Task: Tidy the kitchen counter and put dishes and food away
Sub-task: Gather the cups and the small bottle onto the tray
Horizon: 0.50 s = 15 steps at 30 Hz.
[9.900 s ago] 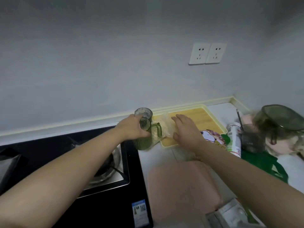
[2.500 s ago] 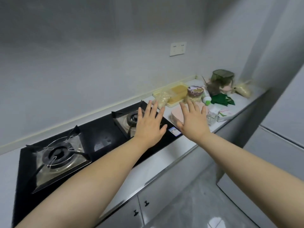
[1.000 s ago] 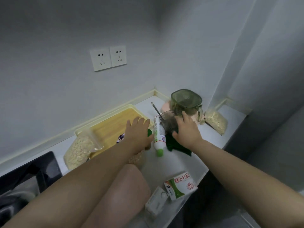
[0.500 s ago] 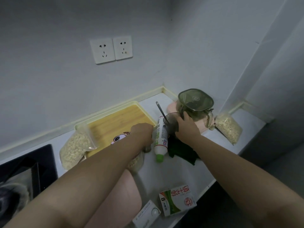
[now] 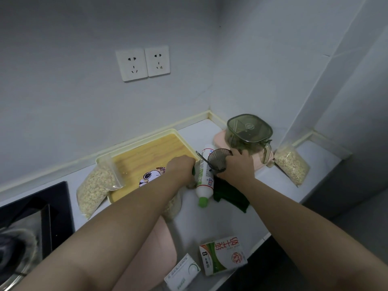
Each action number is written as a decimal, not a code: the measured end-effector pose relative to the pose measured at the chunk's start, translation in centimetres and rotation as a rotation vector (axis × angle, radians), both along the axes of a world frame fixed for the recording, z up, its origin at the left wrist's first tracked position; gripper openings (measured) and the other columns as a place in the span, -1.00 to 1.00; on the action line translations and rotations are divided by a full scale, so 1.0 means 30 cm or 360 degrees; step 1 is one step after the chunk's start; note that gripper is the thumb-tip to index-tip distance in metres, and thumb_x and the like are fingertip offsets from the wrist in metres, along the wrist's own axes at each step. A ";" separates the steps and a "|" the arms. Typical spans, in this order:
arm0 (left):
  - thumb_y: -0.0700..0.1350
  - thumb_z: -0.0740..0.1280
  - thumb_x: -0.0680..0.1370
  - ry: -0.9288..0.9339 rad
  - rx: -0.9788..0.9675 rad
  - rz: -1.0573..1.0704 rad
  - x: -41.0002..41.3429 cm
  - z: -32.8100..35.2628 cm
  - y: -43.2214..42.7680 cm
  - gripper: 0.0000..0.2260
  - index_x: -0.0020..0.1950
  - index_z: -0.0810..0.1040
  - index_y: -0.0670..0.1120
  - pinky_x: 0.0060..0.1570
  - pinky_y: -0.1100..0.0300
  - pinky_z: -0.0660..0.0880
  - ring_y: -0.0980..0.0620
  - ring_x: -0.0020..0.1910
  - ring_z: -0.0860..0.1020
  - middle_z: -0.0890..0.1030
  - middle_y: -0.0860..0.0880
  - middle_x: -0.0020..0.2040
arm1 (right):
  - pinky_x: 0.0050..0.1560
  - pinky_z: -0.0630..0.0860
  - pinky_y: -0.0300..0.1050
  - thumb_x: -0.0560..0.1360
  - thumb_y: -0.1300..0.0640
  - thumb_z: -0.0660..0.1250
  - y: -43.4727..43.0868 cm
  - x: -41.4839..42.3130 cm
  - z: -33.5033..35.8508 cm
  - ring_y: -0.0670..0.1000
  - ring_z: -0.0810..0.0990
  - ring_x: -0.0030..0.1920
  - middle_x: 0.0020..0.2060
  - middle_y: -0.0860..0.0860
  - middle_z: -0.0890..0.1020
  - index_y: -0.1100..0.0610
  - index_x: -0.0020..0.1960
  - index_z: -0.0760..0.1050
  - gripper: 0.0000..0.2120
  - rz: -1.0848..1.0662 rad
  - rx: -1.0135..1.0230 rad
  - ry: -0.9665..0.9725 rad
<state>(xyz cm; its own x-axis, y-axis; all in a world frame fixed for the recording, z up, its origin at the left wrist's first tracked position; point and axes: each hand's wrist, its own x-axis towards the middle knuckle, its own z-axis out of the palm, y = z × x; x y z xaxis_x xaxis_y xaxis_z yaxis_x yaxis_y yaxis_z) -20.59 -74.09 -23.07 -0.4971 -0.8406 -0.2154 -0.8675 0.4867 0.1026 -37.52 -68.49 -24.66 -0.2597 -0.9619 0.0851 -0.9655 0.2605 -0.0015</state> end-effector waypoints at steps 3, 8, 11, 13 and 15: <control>-0.06 0.41 0.41 0.0097 -0.0014 0.0008 0.026 0.000 -0.003 -0.61 0.21 0.49 -0.09 -0.09 0.10 0.47 -0.14 0.05 0.51 0.49 -0.10 0.12 | 0.05 0.34 -0.03 0.32 -0.26 0.41 0.004 0.005 0.009 0.15 0.37 0.11 0.13 0.03 0.50 0.13 0.00 0.58 -0.51 -0.0109 -0.0041 -0.0127; -0.03 0.37 0.46 0.0310 -0.0113 0.0067 0.069 0.050 0.007 -0.58 0.30 0.46 -0.06 0.01 0.08 0.48 -0.15 0.10 0.50 0.48 -0.10 0.17 | 0.09 0.34 -0.01 0.33 -0.28 0.39 -0.006 0.027 0.065 0.16 0.36 0.14 0.20 0.03 0.48 0.09 0.08 0.58 -0.49 -0.0202 -0.0077 -0.0269; -0.02 0.36 0.47 0.0444 -0.0179 0.0117 0.106 0.099 0.030 -0.58 0.31 0.46 -0.05 0.03 0.05 0.49 -0.15 0.10 0.51 0.49 -0.10 0.16 | 0.15 0.32 0.02 0.33 -0.23 0.41 0.001 0.065 0.115 0.17 0.34 0.19 0.26 0.03 0.45 0.11 0.08 0.58 -0.51 -0.0222 -0.0116 -0.0377; -0.02 0.36 0.46 0.0483 -0.0219 0.0128 0.129 0.131 0.042 -0.57 0.32 0.45 -0.03 0.03 0.06 0.48 -0.14 0.12 0.51 0.49 -0.09 0.16 | 0.17 0.31 0.02 0.33 -0.23 0.43 0.009 0.092 0.147 0.18 0.33 0.21 0.26 0.04 0.44 0.15 0.02 0.58 -0.52 -0.0217 -0.0138 -0.0405; -0.02 0.37 0.44 0.0527 -0.0260 0.0143 0.164 0.169 0.060 -0.55 0.33 0.45 -0.02 0.03 0.07 0.47 -0.14 0.13 0.50 0.49 -0.09 0.17 | 0.17 0.31 0.01 0.33 -0.24 0.42 0.022 0.126 0.185 0.19 0.33 0.21 0.26 0.04 0.44 0.16 0.03 0.59 -0.50 -0.0200 -0.0174 -0.0386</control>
<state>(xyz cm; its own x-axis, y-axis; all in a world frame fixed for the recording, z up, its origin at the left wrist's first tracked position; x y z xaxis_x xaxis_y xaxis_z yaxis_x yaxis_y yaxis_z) -15.66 -72.30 -18.01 -0.4399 -0.8940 0.0851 -0.8403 0.4432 0.3122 -33.74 -67.84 -19.11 -0.4016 -0.9095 0.1076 -0.8937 0.3635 -0.2630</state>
